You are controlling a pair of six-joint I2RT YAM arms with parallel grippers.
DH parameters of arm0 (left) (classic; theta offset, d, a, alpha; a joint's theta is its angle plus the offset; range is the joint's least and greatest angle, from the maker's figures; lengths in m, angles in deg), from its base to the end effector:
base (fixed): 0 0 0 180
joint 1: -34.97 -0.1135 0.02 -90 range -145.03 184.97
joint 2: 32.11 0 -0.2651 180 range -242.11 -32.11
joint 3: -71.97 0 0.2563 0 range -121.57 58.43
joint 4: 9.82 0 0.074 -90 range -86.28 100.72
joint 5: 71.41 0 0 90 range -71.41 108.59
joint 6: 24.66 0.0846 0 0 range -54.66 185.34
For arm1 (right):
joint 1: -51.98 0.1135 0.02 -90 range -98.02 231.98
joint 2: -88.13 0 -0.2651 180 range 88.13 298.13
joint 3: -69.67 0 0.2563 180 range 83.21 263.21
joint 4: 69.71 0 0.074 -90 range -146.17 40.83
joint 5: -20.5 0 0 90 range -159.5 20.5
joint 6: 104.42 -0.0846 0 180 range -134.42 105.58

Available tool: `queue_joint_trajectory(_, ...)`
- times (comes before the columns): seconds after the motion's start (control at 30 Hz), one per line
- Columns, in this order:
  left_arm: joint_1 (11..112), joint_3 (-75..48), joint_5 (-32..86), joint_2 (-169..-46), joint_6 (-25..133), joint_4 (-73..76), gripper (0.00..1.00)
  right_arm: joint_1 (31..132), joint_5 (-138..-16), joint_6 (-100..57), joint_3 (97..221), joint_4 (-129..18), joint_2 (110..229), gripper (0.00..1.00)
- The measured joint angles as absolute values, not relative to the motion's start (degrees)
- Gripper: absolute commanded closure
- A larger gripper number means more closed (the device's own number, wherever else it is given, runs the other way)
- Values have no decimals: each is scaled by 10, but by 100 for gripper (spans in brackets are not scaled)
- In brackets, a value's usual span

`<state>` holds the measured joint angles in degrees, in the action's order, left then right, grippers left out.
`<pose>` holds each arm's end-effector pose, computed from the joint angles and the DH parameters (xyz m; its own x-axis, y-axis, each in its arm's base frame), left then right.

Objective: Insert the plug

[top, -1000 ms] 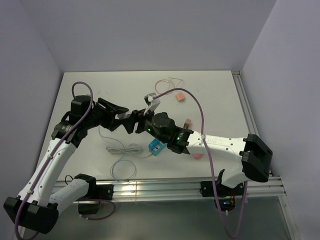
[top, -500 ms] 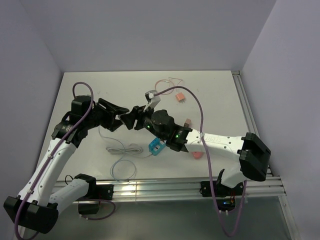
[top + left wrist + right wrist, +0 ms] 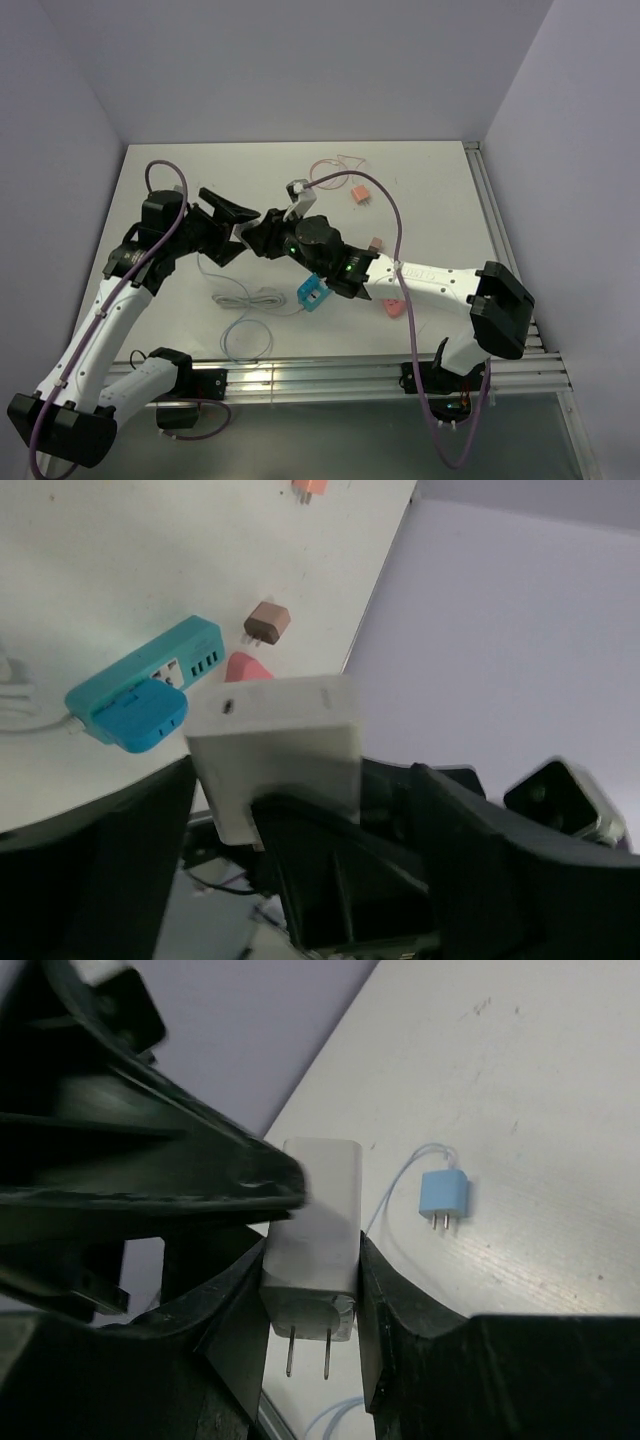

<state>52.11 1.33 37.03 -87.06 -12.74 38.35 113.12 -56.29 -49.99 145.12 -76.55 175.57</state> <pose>0.2259 -0.0977 0.3170 -0.6290 -0.7773 -0.0080 -0.3917 0.3258 -0.8605 0.2170 0.3538 0.3111 -0.4673 0.3253 -0.8221 -0.5790 0.5901 0.5627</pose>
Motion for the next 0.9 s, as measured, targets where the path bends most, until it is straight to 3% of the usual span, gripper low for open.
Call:
queue_joint_trajectory(0.3, 525, 26, 386, -818, 53, 318, 1, 1031, -688, -567, 1362, -690, 1676, 100)
queue_joint_trajectory(0.47, 526, 64, 457, -768, 148, 236, 8, 898, -890, -592, 1333, -649, 1608, 100)
queue_joint_trajectory(0.6, 529, 62, 553, -799, 197, 189, 10, 829, -1040, -588, 1333, -648, 1587, 100)
queue_joint_trajectory(0.9, 575, 33, 679, -873, 250, 160, 12, 822, -1236, -615, 1331, -705, 1581, 100)
